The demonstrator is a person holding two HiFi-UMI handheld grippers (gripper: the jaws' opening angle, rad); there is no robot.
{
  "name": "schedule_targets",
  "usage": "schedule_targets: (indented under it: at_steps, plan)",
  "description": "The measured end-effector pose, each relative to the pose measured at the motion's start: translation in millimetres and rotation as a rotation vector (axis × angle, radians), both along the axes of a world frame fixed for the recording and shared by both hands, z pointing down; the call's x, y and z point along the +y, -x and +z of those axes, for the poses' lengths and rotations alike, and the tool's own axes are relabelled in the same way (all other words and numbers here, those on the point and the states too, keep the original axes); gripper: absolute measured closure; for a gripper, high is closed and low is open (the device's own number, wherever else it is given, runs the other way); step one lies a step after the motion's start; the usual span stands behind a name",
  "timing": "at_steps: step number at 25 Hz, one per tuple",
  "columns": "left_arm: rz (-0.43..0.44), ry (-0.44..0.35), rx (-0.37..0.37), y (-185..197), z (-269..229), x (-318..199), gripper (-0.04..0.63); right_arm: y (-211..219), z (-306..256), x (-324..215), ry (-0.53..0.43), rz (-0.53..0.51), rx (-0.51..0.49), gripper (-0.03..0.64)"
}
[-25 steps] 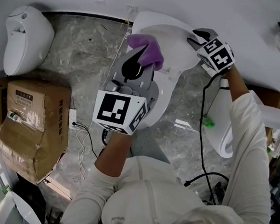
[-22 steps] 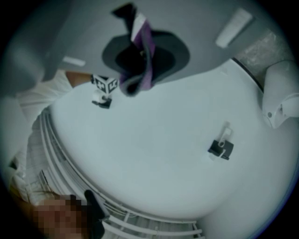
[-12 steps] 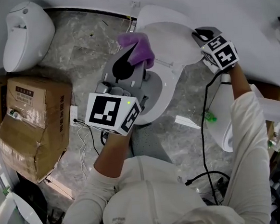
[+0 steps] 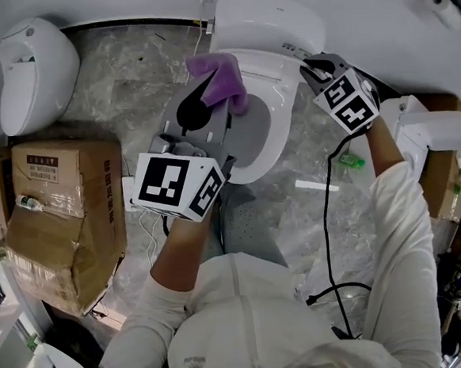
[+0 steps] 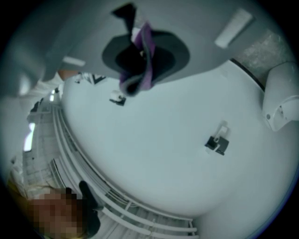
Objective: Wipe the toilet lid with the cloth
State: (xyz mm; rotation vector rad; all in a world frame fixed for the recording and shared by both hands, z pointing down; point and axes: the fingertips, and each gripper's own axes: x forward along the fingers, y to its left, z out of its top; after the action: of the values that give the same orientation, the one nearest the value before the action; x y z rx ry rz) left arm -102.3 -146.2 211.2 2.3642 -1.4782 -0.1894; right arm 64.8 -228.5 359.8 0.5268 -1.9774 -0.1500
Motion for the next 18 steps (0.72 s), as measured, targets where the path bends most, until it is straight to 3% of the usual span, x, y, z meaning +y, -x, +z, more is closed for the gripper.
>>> schedule_targets:
  at_steps: [10,18]
  plan:
    - [0.091,-0.002,-0.002,5,7,76,0.581,12,48,139,0.014,-0.015,0.053,0.537]
    - [0.101,0.036,0.01,5,31,90,0.581,22,92,201,0.002,-0.071,0.11,0.522]
